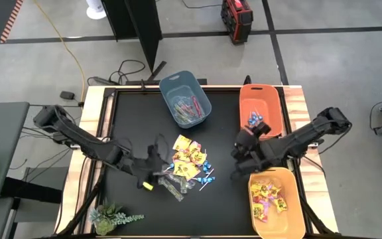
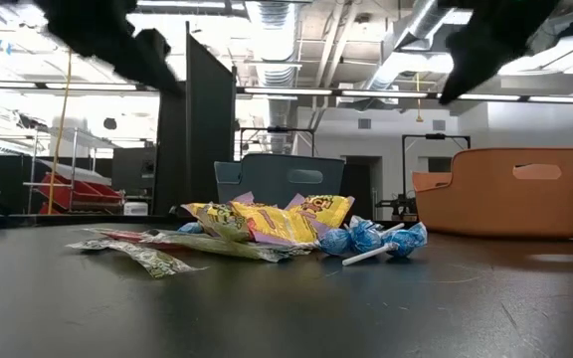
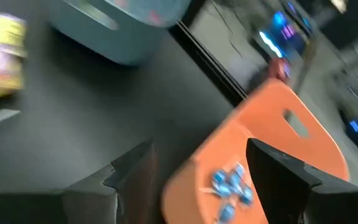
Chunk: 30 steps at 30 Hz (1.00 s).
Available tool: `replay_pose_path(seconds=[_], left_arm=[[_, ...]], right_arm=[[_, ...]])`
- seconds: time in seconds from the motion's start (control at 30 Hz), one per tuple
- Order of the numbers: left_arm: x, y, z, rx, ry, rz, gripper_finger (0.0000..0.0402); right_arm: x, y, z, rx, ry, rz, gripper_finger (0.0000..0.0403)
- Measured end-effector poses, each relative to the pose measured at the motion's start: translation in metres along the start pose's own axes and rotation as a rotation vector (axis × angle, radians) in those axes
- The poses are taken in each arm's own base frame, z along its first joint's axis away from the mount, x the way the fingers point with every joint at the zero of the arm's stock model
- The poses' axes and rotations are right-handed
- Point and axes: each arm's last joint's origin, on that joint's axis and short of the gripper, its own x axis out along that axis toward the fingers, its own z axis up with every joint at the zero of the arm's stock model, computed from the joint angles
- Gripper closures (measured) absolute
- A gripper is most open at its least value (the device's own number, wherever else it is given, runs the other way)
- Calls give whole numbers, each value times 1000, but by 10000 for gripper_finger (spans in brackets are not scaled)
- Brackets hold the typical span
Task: Sort candy
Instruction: Put the transparent candy into the blue bin
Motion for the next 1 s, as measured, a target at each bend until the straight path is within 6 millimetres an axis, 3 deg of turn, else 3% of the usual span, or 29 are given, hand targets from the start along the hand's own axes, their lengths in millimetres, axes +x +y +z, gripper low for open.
replay_pose_path(seconds=[0.17,0.27,0.6,0.77,1.0], left_arm=[[27,-20,-18,160,138,-147,201],[41,-30,-18,210,171,-169,201],[80,-55,-14,283,282,-293,201],[95,-60,-22,274,395,-280,201],[106,-53,-20,243,398,-185,201]], right_arm=[[-21,5,7,-37,-101,58,138],[-26,5,11,-27,-127,65,138],[-25,5,15,-52,-131,63,139],[-24,4,15,-63,-130,60,139],[-24,4,15,-81,-130,60,139]])
